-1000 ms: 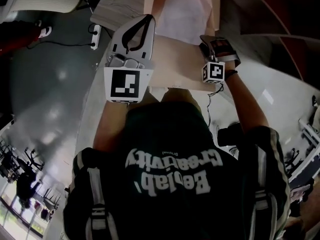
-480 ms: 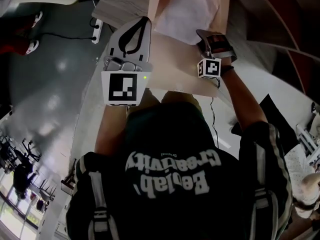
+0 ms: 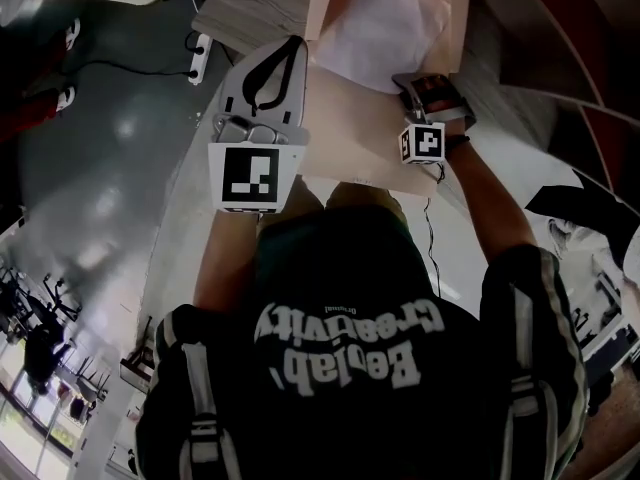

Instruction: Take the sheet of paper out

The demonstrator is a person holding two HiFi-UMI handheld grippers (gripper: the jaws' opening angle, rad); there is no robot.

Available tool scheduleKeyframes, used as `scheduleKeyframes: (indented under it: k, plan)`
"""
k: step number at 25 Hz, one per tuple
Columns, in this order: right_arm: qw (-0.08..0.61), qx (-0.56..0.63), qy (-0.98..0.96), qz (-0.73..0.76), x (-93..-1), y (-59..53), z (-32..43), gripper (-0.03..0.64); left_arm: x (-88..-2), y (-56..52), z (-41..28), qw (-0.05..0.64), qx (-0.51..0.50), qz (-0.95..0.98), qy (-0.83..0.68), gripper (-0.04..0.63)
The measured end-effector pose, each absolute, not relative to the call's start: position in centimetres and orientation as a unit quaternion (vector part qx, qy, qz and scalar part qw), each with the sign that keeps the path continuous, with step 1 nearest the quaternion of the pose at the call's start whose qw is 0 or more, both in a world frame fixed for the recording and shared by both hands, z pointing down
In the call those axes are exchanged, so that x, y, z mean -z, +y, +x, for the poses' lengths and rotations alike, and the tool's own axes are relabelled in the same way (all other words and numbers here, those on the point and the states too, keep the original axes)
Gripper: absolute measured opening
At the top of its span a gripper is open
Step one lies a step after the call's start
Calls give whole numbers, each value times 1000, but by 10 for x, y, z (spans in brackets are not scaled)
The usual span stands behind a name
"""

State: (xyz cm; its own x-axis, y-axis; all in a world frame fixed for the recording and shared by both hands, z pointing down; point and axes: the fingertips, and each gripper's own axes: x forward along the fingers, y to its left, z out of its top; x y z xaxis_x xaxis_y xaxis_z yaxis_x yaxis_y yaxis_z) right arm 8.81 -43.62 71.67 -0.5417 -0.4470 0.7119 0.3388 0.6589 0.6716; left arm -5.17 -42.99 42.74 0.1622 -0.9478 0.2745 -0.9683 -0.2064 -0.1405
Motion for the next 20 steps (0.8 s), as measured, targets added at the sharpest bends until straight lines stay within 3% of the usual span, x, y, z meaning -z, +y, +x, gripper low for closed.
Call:
scheduleKeyframes:
  k: [12, 20]
  plan:
    - [412, 287, -863, 54, -638, -381, 84, 34, -407, -394, -45, 27, -147, 792, -592, 18]
    - [373, 233, -881, 174, -549, -369, 78, 34, -380, -383, -45, 9, -135, 826, -548, 18]
